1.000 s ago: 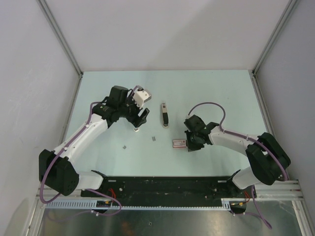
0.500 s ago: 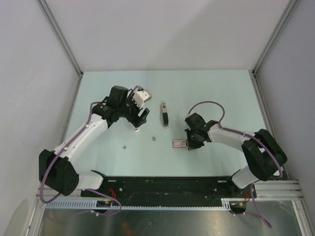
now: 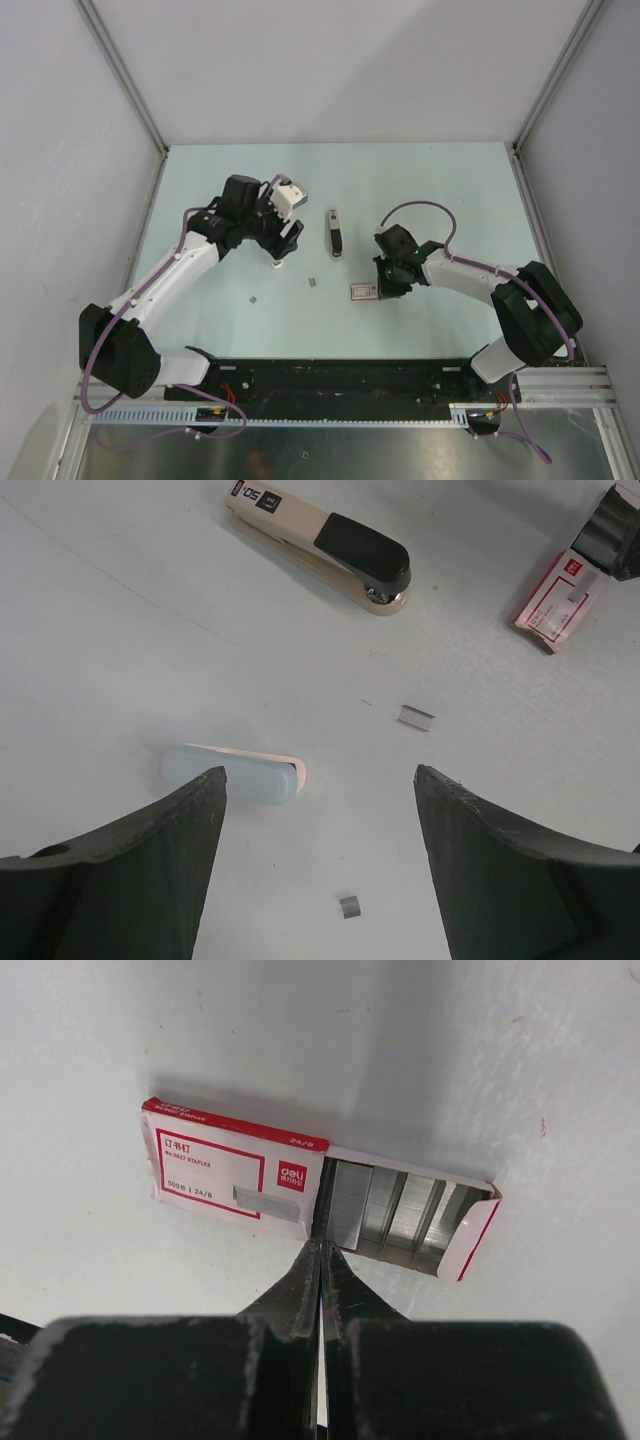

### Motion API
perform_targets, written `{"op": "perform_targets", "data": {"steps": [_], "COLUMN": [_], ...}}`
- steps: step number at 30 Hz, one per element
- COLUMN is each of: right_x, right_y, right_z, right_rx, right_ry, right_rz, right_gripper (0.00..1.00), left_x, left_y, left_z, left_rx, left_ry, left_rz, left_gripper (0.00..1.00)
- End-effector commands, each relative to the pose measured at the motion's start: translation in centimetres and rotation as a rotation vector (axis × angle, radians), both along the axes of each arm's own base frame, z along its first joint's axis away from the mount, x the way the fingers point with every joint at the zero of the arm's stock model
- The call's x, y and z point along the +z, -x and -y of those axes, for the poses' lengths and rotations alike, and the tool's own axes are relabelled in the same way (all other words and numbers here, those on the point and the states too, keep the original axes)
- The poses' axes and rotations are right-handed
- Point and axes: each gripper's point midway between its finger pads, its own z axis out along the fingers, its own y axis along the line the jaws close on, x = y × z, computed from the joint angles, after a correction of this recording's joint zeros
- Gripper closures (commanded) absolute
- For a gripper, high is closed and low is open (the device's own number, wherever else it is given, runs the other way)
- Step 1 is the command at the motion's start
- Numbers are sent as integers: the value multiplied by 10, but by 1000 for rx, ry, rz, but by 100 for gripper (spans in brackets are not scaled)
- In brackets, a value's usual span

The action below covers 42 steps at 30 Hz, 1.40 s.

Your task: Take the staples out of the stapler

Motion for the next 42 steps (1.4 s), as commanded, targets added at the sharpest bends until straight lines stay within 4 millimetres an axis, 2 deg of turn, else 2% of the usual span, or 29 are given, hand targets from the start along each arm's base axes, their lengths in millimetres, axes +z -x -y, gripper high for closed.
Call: {"op": "perform_targets", "data": {"steps": [1, 7, 12, 14, 17, 20, 23, 26, 29, 32, 38, 42], "right_x": [12, 20, 57, 72, 82, 91, 104, 118, 118, 119, 140, 145], "right_y": [-16, -12, -10, -16, -24, -28, -35, -43, -47, -47, -53, -56], "right_z": [-11, -21, -41, -41, -34, -28, -23, -28, -32, -25, -3, 5], "right_rx": [16, 44, 86, 70, 38, 16, -4, -12, -20, -37, -87, -111], "right_ry": [-38, -89, -223, -250, -265, -275, -284, -309, -296, -270, -281, -285], "right_rz": [41, 33, 89, 122, 147, 171, 227, 290, 306, 316, 372, 383], "right_gripper": [100, 100, 99, 99, 98, 90, 73, 60, 57, 56, 55, 57], "left_x": [5, 5, 4, 4, 2, -10, -33, -48, -52, -58, -68, -102], "left_y": [3, 4, 4, 4, 5, 8, 10, 8, 11, 12, 19, 25], "left_z": [3, 3, 4, 6, 9, 14, 21, 28, 37, 40, 39, 38], "left_rx": [-32, -37, -38, -41, -58, -105, -165, -158, -175, -286, -660, -878], "left_ry": [23, 22, 22, 22, 13, -34, -109, -119, -84, -154, -313, -462], "left_rz": [22, 24, 19, 18, 19, 31, 22, -23, -41, 59, 338, 401], "left_gripper": [20, 20, 20, 20, 19, 13, 5, 5, 8, 6, 1, 1]}}
